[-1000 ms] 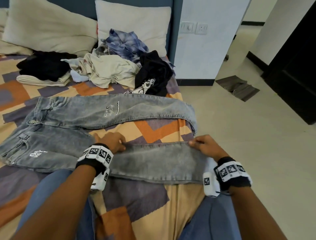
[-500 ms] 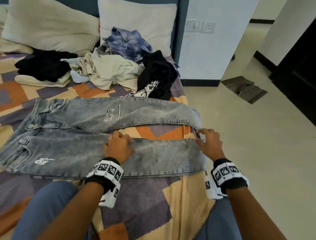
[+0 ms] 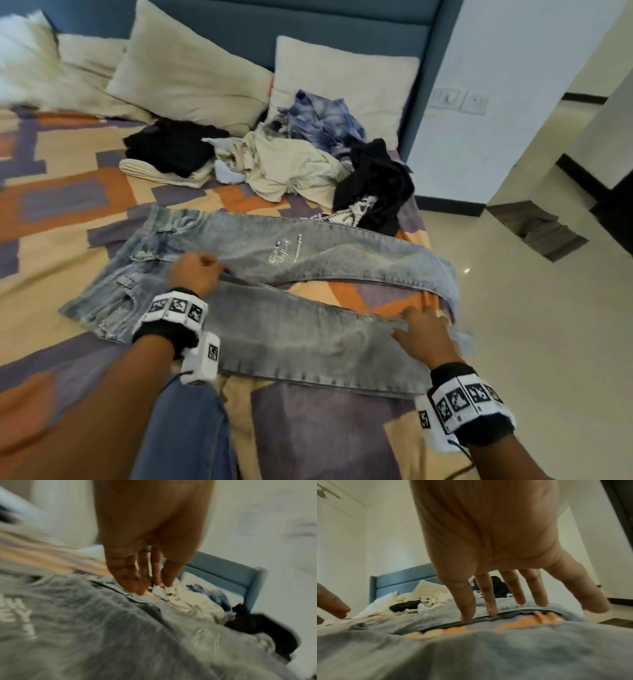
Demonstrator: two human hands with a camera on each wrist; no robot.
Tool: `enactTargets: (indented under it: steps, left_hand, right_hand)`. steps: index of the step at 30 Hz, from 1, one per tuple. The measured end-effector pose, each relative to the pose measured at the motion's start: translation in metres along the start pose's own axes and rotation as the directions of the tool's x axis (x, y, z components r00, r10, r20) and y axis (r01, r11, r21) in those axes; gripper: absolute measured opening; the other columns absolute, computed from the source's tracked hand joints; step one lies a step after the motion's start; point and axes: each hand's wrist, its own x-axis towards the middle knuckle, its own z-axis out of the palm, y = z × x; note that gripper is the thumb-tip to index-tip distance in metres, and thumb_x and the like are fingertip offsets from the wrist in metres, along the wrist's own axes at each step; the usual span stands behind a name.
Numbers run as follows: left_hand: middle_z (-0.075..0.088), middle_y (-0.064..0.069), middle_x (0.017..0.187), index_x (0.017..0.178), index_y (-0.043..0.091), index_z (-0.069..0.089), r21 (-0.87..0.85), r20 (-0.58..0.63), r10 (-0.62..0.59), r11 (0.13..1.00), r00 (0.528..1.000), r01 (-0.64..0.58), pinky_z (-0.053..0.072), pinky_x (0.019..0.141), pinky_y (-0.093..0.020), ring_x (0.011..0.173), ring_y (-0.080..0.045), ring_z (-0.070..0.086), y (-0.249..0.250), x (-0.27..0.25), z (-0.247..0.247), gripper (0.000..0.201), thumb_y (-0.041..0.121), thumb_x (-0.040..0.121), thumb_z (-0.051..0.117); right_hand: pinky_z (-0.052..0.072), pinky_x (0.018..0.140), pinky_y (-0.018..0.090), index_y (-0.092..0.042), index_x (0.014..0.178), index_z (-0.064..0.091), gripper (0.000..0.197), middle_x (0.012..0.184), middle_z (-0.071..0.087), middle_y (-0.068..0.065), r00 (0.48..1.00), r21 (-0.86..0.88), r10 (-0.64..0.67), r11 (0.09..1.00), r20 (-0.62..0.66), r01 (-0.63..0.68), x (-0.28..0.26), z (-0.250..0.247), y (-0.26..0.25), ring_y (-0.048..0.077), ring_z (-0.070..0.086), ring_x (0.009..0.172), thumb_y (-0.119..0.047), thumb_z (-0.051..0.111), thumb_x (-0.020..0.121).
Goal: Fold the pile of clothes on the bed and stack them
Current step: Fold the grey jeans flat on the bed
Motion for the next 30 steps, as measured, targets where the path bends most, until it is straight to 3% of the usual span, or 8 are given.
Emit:
enactTargets:
  steps: [2,5,8,12,16,21,27,30]
  left_hand:
    - [0.069,-0.019,0.087,0.084,0.008,0.074,0.136,-0.061,-0.039,0.99,0.997,0.047,0.052,0.078,-0.043,0.084,-0.036,0.064,-0.025,0.017,-0.029,0.018,0.021,0.091,0.064]
    - [0.068,-0.024,0.103,0.098,0.001,0.069,0.235,-0.063,-0.179,0.954,0.982,0.189,0.049,0.076,-0.043,0.094,-0.04,0.062,-0.067,0.042,-0.056,0.031,0.031,0.093,0.062]
    - [0.053,-0.013,0.139,0.132,0.024,0.055,0.428,0.045,-0.28,0.873,0.959,0.235,0.043,0.099,-0.043,0.122,-0.036,0.052,-0.112,0.057,-0.068,0.048,0.049,0.092,0.053]
    - [0.049,-0.024,0.13,0.119,0.011,0.057,0.394,-0.014,-0.463,0.812,0.886,0.431,0.043,0.099,-0.049,0.121,-0.042,0.045,-0.137,0.065,-0.084,0.069,0.058,0.072,0.072]
    - [0.059,-0.024,0.117,0.104,0.012,0.064,0.353,-0.005,-0.449,0.835,0.893,0.422,0.038,0.097,-0.048,0.112,-0.043,0.05,-0.155,0.076,-0.094,0.05,0.057,0.082,0.066]
    - [0.053,-0.017,0.068,0.061,0.002,0.053,0.18,-0.151,-0.494,0.838,0.856,0.516,0.049,0.079,-0.045,0.066,-0.034,0.053,-0.17,0.086,-0.108,0.05,0.043,0.082,0.073]
    - [0.061,-0.027,0.095,0.069,0.004,0.055,0.202,-0.177,-0.543,0.796,0.821,0.57,0.046,0.091,-0.06,0.087,-0.047,0.058,-0.169,0.085,-0.11,0.038,0.034,0.073,0.077]
    - [0.06,-0.028,0.111,0.091,0.002,0.065,0.278,-0.214,-0.352,0.872,0.911,0.402,0.046,0.092,-0.053,0.105,-0.047,0.055,-0.145,0.104,-0.104,0.031,0.031,0.081,0.073]
  right_hand:
    - [0.037,0.1,0.037,-0.011,0.122,0.059,0.036,0.13,0.057,0.013,0.993,0.024,-0.115,0.993,-0.031,0.116,0.008,-0.004,-0.041,0.03,0.042,0.13,-0.035,0.057,0.095]
    - [0.04,0.079,0.035,-0.013,0.097,0.065,0.018,0.101,0.063,0.014,0.978,0.097,-0.203,0.973,-0.054,0.208,0.024,-0.003,-0.098,0.032,0.056,0.111,-0.03,0.061,0.091]
    - [0.041,0.089,0.038,-0.016,0.105,0.067,0.025,0.109,0.063,0.012,0.959,0.045,-0.271,0.96,-0.078,0.275,0.046,-0.003,-0.14,0.033,0.055,0.11,-0.037,0.063,0.091]
    - [0.045,0.09,0.039,-0.01,0.098,0.069,0.024,0.105,0.065,0.015,0.943,0.077,-0.311,0.944,-0.118,0.321,0.07,-0.009,-0.183,0.035,0.059,0.102,-0.033,0.063,0.092]
    - [0.05,0.088,0.039,-0.009,0.095,0.072,0.017,0.101,0.07,0.014,0.93,0.13,-0.337,0.925,-0.148,0.357,0.079,-0.008,-0.214,0.033,0.062,0.101,-0.024,0.065,0.092]
    - [0.056,0.082,0.044,-0.019,0.088,0.073,0.009,0.096,0.072,0.005,0.935,0.231,-0.326,0.907,-0.141,0.351,0.084,0.008,-0.229,0.026,0.065,0.094,-0.027,0.069,0.089]
    - [0.055,0.082,0.045,-0.023,0.087,0.071,0.005,0.097,0.071,0.005,0.935,0.235,-0.284,0.914,-0.211,0.331,0.093,0.003,-0.213,0.027,0.065,0.094,-0.025,0.067,0.088]
    - [0.053,0.084,0.046,-0.018,0.097,0.071,0.011,0.106,0.068,0.009,0.914,0.197,-0.255,0.925,-0.315,0.326,0.113,-0.01,-0.204,0.031,0.062,0.1,-0.023,0.065,0.09]
